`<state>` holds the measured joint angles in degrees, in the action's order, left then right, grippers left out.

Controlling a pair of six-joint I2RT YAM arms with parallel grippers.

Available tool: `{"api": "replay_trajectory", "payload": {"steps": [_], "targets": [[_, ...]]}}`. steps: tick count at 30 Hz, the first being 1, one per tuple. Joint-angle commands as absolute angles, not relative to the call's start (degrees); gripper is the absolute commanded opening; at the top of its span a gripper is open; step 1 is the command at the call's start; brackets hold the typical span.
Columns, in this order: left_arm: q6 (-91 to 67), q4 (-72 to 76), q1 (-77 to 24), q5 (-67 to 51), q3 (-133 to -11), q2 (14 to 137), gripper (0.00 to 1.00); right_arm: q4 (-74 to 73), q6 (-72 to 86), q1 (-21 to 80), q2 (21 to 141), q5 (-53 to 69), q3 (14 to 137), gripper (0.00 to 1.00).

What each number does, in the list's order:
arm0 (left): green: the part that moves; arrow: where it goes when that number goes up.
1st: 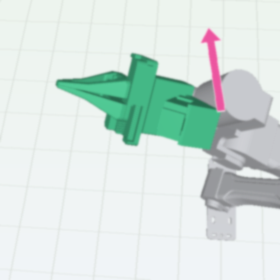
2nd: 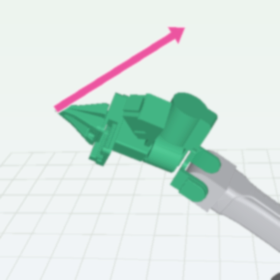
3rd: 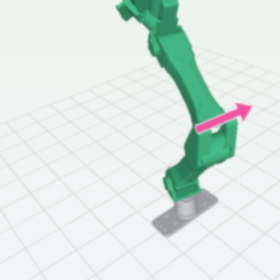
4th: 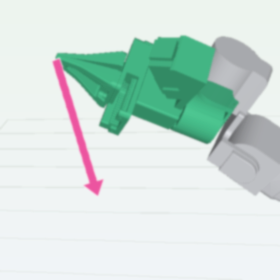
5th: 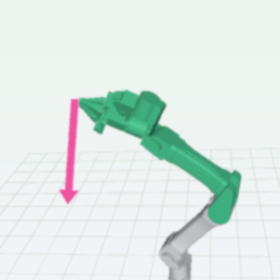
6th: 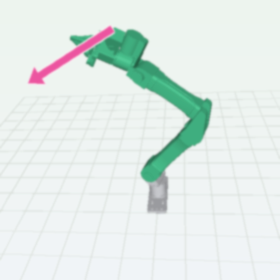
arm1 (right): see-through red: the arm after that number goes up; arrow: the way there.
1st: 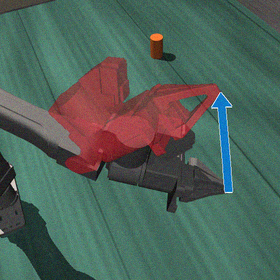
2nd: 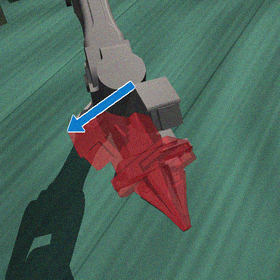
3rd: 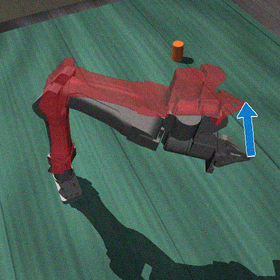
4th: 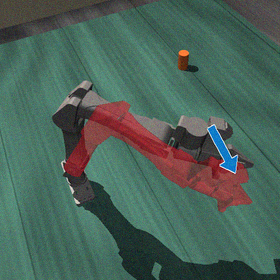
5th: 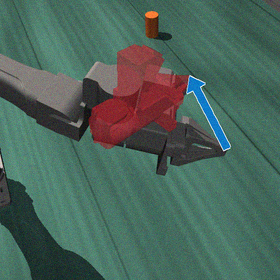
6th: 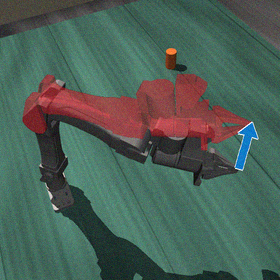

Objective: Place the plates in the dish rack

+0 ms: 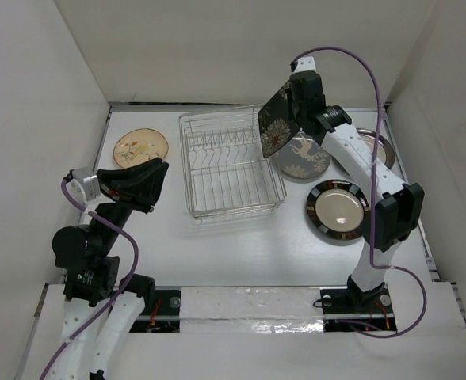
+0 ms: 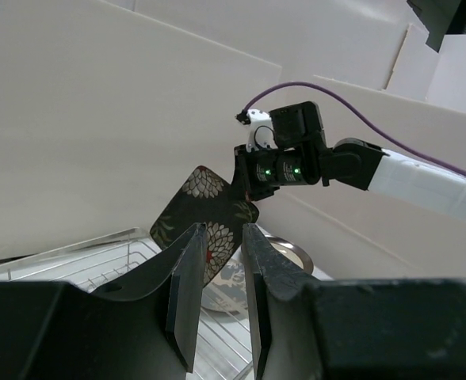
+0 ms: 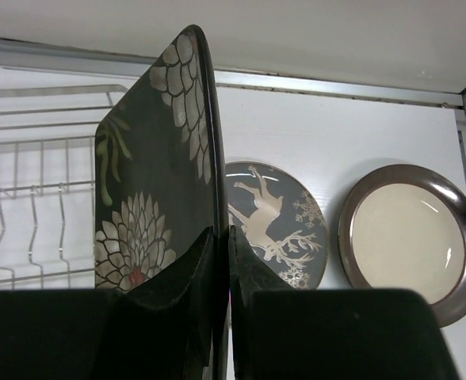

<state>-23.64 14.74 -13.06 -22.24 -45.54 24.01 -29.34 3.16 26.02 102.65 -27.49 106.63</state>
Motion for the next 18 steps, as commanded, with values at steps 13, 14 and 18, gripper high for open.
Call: {"api": "replay_trajectory", "payload": {"steps": [13, 14, 18], "targets": [[-23.4, 17.2, -13.3, -22.1, -45.8, 24.5, 0.23, -22.2, -2.6, 29.4, 106.5, -32.2, 115.8, 0.00], [-23.4, 17.2, -13.3, -22.1, -45.8, 24.9, 0.23, -22.4, -3.1, 29.4, 106.9, -32.3, 116.1, 0.00], [-23.6, 17.3, -13.3, -22.5, -45.6, 25.0, 0.23, -23.7, -4.1, 30.4, 109.2, -33.6, 118.3, 0.00]]}}
